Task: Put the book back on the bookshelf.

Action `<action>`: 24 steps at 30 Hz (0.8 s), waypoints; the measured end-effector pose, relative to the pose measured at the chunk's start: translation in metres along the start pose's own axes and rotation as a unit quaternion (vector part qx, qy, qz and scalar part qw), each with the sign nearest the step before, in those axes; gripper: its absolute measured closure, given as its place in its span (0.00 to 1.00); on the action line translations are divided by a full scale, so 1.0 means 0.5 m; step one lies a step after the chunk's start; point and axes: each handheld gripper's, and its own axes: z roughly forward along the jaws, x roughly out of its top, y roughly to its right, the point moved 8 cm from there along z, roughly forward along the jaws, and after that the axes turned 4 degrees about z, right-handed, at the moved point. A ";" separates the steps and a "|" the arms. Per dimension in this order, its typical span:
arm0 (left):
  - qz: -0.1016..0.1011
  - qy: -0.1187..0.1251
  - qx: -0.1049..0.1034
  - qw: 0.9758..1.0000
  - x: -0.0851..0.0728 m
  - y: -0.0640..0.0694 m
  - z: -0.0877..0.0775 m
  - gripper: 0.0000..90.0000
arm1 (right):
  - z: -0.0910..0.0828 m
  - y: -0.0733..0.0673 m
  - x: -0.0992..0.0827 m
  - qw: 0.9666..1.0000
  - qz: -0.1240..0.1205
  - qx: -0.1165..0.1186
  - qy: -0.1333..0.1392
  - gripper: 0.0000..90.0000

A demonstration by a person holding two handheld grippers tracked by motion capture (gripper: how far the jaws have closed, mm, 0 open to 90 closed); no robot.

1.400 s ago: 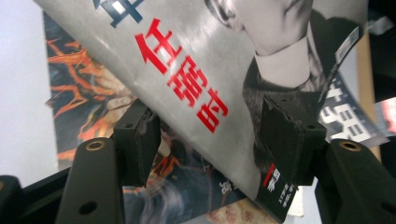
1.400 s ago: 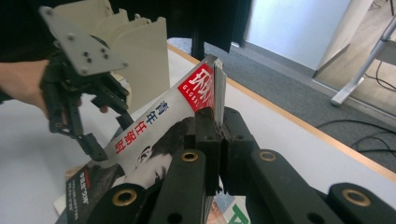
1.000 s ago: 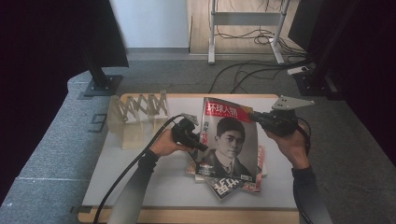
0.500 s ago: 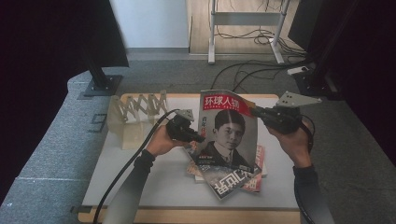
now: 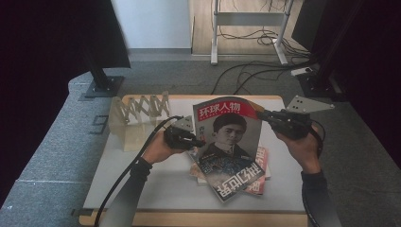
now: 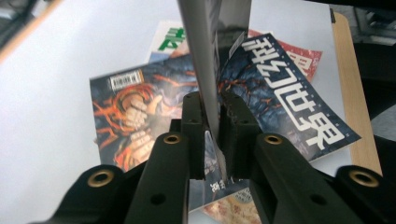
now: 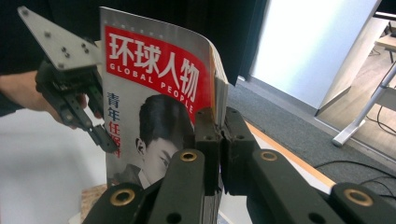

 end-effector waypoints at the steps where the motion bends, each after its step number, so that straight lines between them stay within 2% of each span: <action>1: 0.002 0.002 0.003 1.000 0.008 0.001 -0.006 0.87 | -0.002 -0.002 0.000 1.000 -0.002 -0.001 0.000 0.95; 4: 0.004 0.006 0.013 1.000 0.030 0.001 -0.021 0.85 | -0.009 -0.002 -0.003 1.000 -0.005 -0.004 -0.002 0.95; 12: -0.001 0.024 0.017 1.000 0.078 -0.006 -0.048 0.79 | -0.020 -0.001 -0.011 1.000 -0.001 0.003 0.002 0.95; 15: 0.000 0.041 0.024 0.999 0.110 -0.010 -0.063 0.77 | -0.023 -0.002 -0.013 1.000 -0.003 0.005 0.002 0.95; 16: 0.000 0.041 0.024 0.999 0.110 -0.010 -0.063 0.77 | -0.023 -0.002 -0.013 1.000 -0.003 0.005 0.002 0.95; 17: 0.004 0.045 0.029 0.999 0.127 -0.012 -0.072 0.77 | -0.025 -0.004 -0.014 1.000 -0.005 0.007 0.002 0.95; 20: 0.010 0.047 0.049 0.998 0.150 -0.016 -0.082 0.78 | -0.027 -0.005 -0.014 1.000 -0.007 0.007 0.001 0.95; 24: 0.012 0.041 0.057 0.997 0.162 -0.016 -0.086 0.87 | -0.028 -0.004 -0.017 1.000 -0.007 0.005 0.001 0.95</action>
